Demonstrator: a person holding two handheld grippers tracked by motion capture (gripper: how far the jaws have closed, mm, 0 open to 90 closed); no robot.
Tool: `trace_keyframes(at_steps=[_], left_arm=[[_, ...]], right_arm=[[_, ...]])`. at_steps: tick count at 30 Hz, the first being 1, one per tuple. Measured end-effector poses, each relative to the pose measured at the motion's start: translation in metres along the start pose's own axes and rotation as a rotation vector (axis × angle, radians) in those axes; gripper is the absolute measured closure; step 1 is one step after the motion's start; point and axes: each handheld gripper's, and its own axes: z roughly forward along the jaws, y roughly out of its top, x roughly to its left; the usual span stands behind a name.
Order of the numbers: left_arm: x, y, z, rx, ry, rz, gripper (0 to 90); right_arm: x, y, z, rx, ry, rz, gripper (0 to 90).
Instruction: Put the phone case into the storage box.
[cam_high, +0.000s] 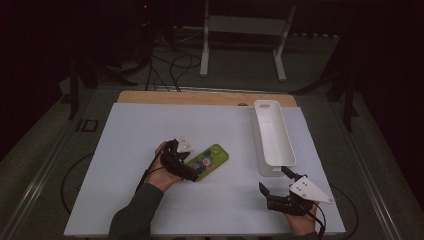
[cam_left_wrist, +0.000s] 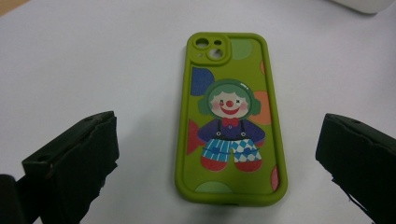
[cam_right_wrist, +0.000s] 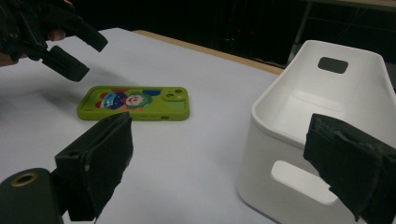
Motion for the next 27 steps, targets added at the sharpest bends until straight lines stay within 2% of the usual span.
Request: trace_keyframes(at_steps=[27], left_arm=[[-0.002,0.001,0.020,0.069,-0.005,0.008,0.0]], right_arm=[[0.000,0.000,0.000,-0.004,-0.005,0.000,7.8]])
